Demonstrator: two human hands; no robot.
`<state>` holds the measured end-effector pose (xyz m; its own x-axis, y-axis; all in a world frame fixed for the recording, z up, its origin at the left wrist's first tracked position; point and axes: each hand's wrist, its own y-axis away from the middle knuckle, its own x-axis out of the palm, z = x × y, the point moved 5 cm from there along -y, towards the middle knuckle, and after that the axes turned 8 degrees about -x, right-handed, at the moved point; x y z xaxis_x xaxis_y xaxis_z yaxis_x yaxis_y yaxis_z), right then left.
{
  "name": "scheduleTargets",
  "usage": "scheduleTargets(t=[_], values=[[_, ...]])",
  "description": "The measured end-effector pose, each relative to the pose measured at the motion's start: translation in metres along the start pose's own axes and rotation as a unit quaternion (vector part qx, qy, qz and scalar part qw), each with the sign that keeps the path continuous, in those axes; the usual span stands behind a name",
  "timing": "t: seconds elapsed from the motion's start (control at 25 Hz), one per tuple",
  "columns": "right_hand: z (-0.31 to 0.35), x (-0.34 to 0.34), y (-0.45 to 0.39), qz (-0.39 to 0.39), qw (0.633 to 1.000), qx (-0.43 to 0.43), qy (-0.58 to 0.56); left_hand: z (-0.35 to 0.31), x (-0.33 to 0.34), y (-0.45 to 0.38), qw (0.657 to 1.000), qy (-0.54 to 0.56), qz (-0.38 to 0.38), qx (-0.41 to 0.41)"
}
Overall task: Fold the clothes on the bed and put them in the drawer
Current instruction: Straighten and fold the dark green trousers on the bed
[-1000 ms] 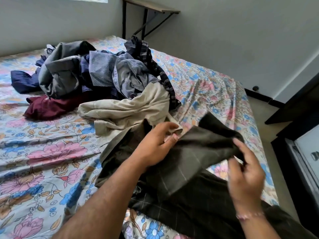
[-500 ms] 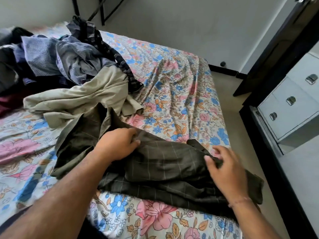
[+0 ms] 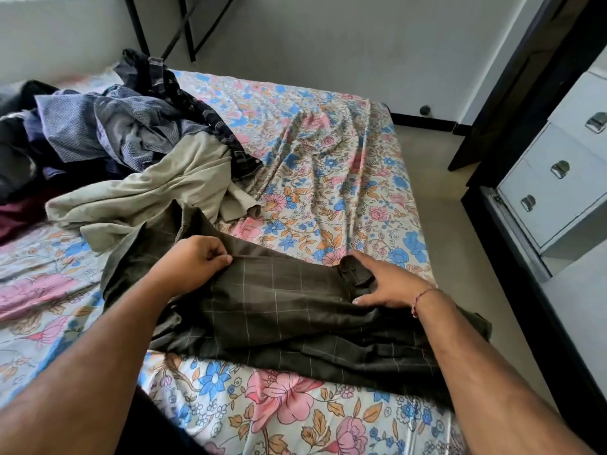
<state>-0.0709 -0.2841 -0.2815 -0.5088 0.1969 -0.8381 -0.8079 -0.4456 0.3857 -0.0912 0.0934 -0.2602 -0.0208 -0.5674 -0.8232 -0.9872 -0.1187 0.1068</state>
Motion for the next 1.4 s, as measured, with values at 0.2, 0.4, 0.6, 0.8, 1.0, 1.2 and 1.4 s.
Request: scheduleTargets(t=[0.2,0.4,0.6,0.8,1.0,1.2,1.4], values=[[-0.011,-0.015,0.012,-0.256,0.957,0.037,-0.129,0.003,-0.007,0.002,0.998,-0.057,0.003,0.009],[-0.041,0.006,0.103,-0.336,0.640,0.002,-0.691,-0.007,-0.014,-0.013,0.997,-0.058,0.005,0.058],[-0.083,0.054,0.149,-0.350,0.566,0.142,-0.733,-0.038,0.020,-0.030,0.983,-0.159,0.024,0.090],[-0.081,0.035,0.145,-0.453,0.749,0.181,-0.448,-0.083,0.029,0.028,0.968,-0.142,-0.056,0.197],[-0.060,0.029,0.119,-0.379,0.853,0.178,-0.311,-0.071,0.106,0.077,0.945,-0.246,0.118,0.178],[-0.059,0.008,0.149,-0.521,0.720,-0.007,-0.459,-0.071,0.115,0.065,0.951,-0.210,0.130,0.187],[-0.119,0.074,0.160,-0.359,0.807,0.269,-0.383,-0.072,0.128,0.067,0.938,-0.231,0.177,0.189]])
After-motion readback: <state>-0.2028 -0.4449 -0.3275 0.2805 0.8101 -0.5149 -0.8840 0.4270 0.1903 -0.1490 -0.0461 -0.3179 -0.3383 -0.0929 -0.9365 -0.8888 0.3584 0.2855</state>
